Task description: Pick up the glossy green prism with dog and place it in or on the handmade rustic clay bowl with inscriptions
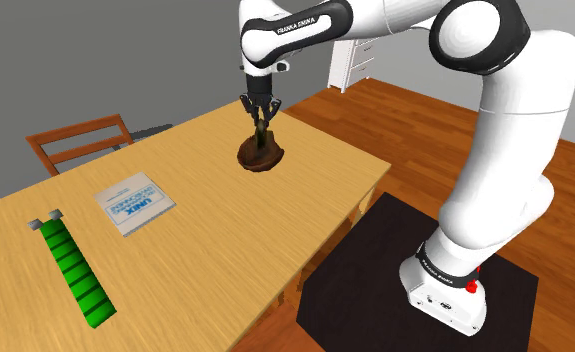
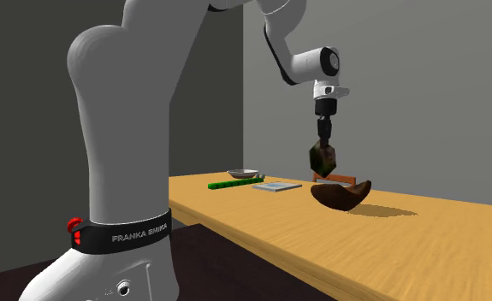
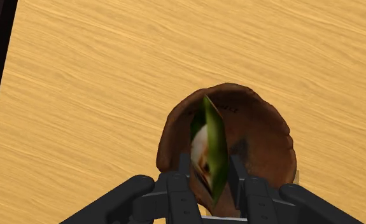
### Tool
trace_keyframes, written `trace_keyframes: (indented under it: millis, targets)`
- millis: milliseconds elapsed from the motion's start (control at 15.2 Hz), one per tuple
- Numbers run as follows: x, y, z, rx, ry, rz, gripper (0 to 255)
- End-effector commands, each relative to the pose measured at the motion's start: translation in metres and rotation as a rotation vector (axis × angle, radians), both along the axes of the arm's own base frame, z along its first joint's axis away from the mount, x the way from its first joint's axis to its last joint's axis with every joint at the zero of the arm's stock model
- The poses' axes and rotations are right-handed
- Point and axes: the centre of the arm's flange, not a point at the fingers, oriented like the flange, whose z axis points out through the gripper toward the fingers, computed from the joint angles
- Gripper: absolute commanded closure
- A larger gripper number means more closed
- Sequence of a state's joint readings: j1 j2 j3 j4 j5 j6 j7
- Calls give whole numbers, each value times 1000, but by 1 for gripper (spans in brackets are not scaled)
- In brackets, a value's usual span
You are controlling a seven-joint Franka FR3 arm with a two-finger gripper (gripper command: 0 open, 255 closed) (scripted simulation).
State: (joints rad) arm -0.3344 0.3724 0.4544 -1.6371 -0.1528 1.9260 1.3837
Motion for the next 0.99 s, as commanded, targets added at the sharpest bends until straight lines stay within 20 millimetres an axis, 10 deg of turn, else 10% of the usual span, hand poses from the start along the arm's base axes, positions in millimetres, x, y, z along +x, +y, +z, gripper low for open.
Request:
trace_keyframes:
  millis: [0, 396, 924]
  targets:
    - [10, -24, 0, 0, 0, 1, 255]
    - [44, -94, 3, 0, 0, 1, 255]
    - [44, -94, -39, 0, 0, 1, 255]
